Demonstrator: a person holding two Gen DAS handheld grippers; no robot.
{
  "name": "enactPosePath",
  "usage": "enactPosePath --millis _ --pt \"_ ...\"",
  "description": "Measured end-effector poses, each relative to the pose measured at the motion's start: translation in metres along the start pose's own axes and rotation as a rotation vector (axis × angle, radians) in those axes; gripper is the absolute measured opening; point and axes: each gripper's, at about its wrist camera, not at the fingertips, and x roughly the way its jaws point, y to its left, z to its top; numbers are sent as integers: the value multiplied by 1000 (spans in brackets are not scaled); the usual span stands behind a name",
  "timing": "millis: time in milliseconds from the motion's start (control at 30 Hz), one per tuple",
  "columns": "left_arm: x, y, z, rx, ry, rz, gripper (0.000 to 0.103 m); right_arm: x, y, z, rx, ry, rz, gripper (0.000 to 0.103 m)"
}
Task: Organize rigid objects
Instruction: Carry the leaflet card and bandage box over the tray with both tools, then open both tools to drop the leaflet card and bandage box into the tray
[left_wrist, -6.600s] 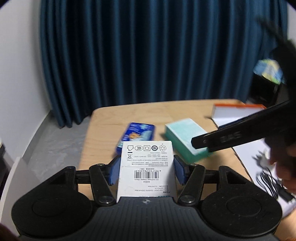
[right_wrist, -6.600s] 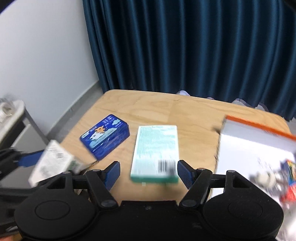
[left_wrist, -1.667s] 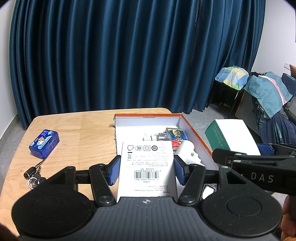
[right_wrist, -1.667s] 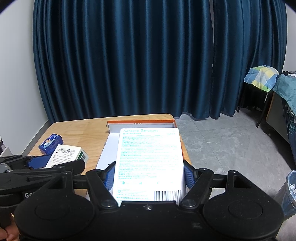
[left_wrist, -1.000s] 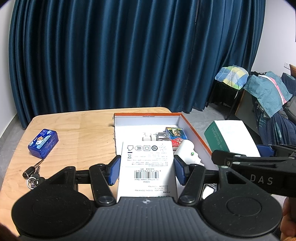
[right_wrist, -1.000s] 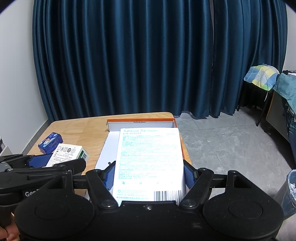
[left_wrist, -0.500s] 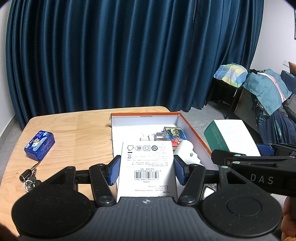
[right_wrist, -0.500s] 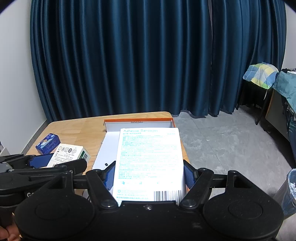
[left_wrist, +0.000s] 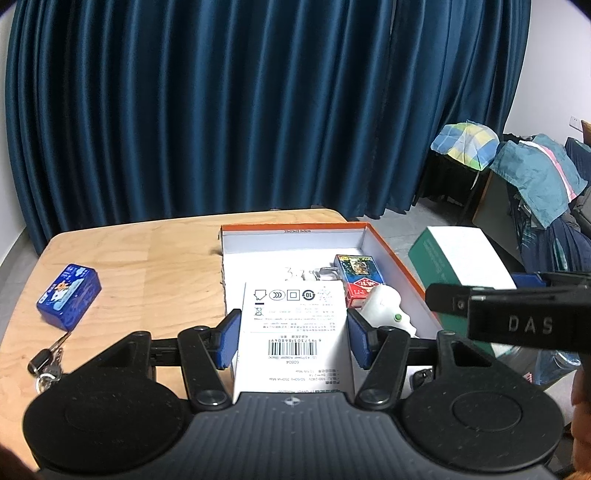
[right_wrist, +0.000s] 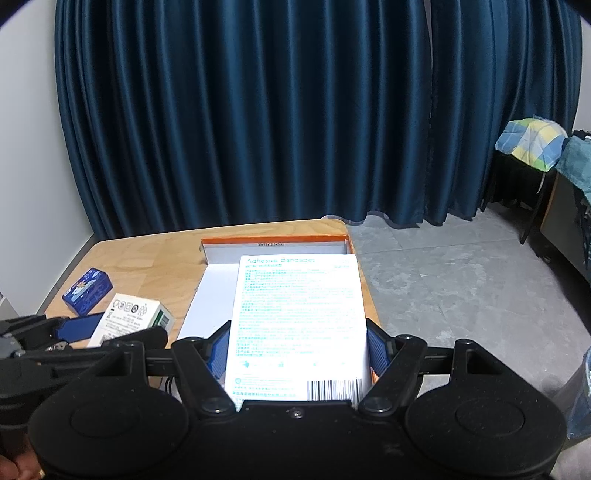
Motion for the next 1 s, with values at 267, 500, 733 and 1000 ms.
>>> enactPosePath --millis 267,500,733,1000 --pt "26 -2 12 -6 22 -25 60 36 -9 23 -9 38 11 83" --pt "44 -7 20 1 40 -42 60 69 -9 42 -9 66 38 83" --pt "56 -8 24 -3 58 -49 60 93 -9 52 -3 88 42 83" --pt "67 -12 26 1 72 -46 60 111 -8 56 -10 103 38 83"
